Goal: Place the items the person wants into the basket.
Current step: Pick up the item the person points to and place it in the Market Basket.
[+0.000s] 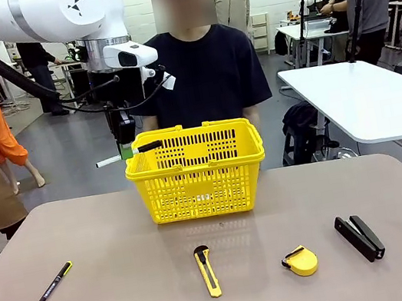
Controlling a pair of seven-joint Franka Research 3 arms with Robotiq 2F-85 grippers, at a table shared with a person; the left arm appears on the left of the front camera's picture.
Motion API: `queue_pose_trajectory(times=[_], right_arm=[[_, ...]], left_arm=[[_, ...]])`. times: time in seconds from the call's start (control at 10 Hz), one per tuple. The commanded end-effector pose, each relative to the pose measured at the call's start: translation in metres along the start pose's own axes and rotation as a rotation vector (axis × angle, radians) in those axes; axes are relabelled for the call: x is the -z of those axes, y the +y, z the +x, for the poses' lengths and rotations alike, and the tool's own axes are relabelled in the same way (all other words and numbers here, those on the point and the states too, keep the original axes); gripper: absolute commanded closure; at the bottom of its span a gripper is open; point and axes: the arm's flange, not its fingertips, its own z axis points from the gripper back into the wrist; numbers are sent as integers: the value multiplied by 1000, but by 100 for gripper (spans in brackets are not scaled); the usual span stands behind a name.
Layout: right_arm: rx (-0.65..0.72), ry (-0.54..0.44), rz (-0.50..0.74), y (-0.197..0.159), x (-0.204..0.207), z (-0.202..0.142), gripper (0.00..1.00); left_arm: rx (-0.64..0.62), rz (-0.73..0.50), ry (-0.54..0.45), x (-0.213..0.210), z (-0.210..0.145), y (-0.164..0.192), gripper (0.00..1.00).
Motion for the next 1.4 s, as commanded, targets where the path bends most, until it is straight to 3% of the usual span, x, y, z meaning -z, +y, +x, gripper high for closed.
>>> queue_pose_trajectory(times=[0.0, 0.2, 0.4, 0.7, 1.0, 1.3], right_arm=[[-22, -16, 23, 1, 0, 2, 0], [-22, -16, 23, 1, 0, 2, 0], [-22, -16, 23, 1, 0, 2, 0], [-22, -16, 23, 1, 0, 2, 0], [-22, -16, 23, 1, 0, 2, 0], [-22, -16, 23, 1, 0, 2, 0]], left_arm=[[0, 0, 0, 0, 0, 0, 88], [282, -7, 65, 4, 52, 43, 88], [407, -1, 61, 25, 84, 61, 88], [443, 58, -21, 49, 117, 79, 88], [455, 112, -114, 84, 126, 82, 88], [462, 91, -116, 112, 136, 90, 88]])
